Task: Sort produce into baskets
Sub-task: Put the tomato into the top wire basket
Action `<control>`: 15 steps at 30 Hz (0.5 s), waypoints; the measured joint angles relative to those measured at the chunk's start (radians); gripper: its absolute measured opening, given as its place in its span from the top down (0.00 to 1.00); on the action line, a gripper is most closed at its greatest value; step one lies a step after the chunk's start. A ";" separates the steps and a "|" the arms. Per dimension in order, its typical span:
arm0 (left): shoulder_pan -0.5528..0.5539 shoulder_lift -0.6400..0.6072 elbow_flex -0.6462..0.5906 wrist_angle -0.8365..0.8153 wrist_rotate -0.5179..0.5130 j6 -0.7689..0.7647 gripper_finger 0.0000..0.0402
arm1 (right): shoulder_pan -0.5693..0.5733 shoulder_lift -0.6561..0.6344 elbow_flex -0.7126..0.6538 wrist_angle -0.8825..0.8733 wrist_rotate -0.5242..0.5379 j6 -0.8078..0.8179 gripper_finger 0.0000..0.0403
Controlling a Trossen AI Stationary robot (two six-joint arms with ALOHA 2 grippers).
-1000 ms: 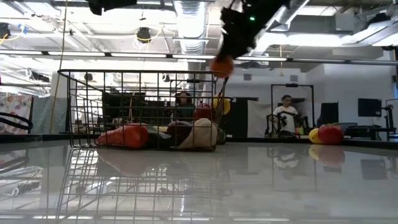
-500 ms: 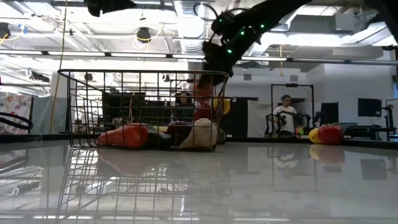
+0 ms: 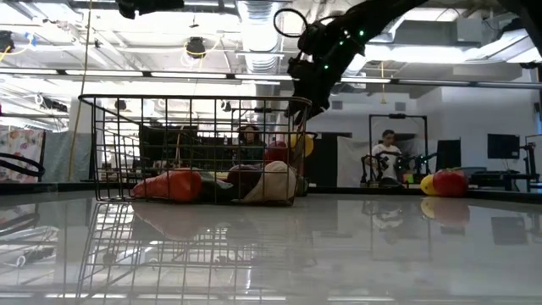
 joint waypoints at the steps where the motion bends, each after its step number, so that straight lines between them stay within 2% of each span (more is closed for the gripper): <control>1: 0.000 0.000 0.000 -0.002 0.000 0.000 0.31 | 0.000 -0.015 0.000 -0.048 0.054 -0.020 0.01; 4: 0.000 0.000 0.000 -0.029 -0.001 0.000 0.31 | -0.022 -0.055 0.002 -0.170 0.200 -0.037 0.01; 9: 0.000 0.000 0.000 -0.071 -0.017 -0.020 0.31 | -0.145 -0.064 -0.041 -0.327 0.233 0.012 0.01; 15: 0.000 0.000 0.000 -0.101 -0.017 -0.062 0.31 | -0.295 -0.068 -0.165 -0.340 0.313 0.083 0.01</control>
